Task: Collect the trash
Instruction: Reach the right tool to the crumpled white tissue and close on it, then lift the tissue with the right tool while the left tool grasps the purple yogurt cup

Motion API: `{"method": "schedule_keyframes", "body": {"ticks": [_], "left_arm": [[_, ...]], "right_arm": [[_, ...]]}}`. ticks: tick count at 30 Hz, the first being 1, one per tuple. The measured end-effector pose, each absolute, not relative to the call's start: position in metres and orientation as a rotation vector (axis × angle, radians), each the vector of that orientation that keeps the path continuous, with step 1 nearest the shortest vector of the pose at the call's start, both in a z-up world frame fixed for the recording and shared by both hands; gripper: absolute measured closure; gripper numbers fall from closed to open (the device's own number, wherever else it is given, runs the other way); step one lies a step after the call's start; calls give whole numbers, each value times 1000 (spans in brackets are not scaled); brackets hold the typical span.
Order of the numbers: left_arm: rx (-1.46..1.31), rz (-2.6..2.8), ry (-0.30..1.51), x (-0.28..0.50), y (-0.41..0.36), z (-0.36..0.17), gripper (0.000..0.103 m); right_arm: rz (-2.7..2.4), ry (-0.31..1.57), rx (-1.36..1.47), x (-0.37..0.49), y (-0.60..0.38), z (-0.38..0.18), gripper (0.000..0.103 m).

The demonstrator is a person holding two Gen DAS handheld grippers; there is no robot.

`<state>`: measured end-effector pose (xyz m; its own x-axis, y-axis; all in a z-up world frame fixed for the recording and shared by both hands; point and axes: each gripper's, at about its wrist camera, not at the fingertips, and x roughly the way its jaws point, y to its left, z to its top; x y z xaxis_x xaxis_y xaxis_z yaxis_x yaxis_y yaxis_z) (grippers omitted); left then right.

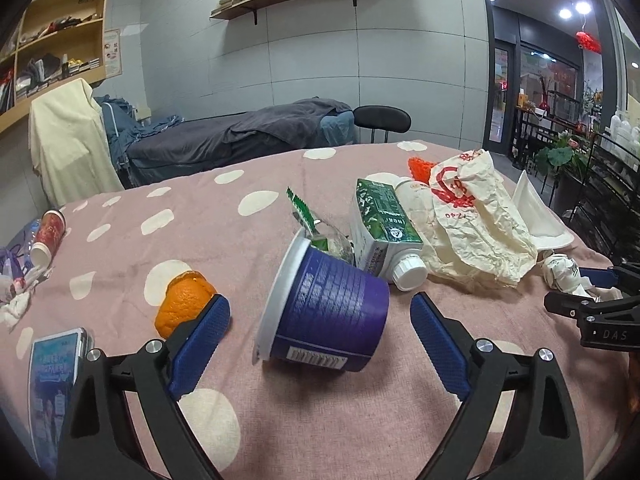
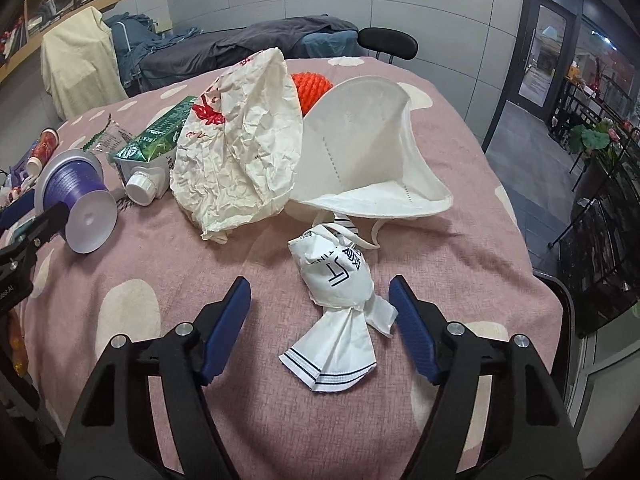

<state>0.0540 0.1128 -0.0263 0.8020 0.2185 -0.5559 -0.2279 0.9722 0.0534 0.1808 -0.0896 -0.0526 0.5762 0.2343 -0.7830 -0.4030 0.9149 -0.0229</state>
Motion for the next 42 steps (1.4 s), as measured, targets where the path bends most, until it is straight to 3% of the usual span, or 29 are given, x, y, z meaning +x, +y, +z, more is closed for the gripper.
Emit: {"method": "schedule_keyframes", "body": {"ticks": [7, 11, 15, 42], "left_arm": [[-1, 232, 656, 73, 119, -37, 17], [-35, 199, 699, 77, 118, -42, 35], [-66, 180, 702, 72, 116, -46, 41], [-187, 7, 538, 19, 50, -10, 45]], "right_arm": [[348, 884, -251, 190, -83, -53, 72], [352, 882, -220, 189, -87, -51, 75], [351, 875, -204, 187, -91, -51, 75], [343, 789, -97, 132, -147, -32, 75]]}}
